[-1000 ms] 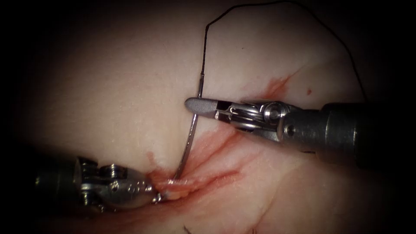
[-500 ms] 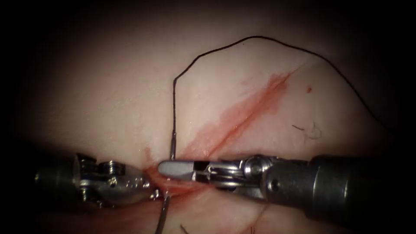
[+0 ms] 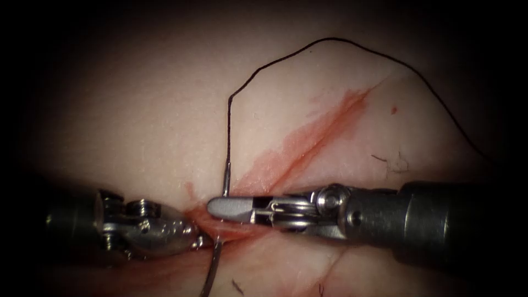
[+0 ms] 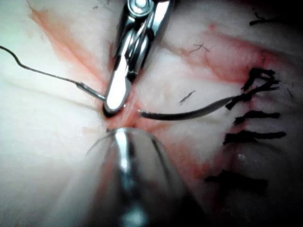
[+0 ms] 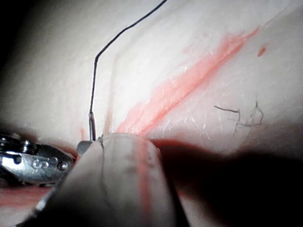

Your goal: Wound Closure

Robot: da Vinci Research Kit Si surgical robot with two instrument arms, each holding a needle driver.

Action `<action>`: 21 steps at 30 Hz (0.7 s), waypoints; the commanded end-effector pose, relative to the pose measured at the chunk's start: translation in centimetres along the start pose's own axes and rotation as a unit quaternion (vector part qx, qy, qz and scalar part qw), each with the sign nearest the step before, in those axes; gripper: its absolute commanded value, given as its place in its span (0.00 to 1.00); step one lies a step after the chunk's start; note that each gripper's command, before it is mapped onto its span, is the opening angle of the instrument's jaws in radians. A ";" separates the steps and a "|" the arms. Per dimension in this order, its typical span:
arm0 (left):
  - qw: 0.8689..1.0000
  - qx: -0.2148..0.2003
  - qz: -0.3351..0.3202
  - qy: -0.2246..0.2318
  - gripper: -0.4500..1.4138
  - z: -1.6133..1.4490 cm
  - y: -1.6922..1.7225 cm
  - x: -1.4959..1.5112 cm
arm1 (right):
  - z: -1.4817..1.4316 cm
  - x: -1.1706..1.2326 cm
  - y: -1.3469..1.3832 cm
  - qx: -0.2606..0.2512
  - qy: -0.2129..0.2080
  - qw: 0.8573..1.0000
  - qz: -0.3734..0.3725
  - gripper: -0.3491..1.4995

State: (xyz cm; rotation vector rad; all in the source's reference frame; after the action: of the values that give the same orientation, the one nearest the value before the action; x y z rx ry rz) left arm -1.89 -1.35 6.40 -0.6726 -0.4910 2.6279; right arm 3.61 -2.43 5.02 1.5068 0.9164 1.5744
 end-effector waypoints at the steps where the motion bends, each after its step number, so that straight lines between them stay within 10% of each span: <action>1: 1.000 0.000 0.000 0.000 0.05 0.07 0.01 0.01 | 0.08 0.06 0.01 0.001 0.003 1.000 -0.002 0.00; 10: 0.999 -0.018 -0.020 0.028 0.24 -0.13 -0.06 0.00 | 0.03 0.29 -0.08 0.010 0.057 0.998 0.009 0.00; 21: 0.979 -0.096 -0.127 0.129 0.32 -1.20 -0.35 0.47 | -0.11 0.50 -0.13 0.013 0.079 0.997 0.010 0.00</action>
State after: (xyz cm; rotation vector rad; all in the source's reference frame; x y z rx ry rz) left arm -1.49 -0.53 5.31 -0.9360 -0.7084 2.2301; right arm 3.41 -1.96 5.12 1.4235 1.0158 1.7237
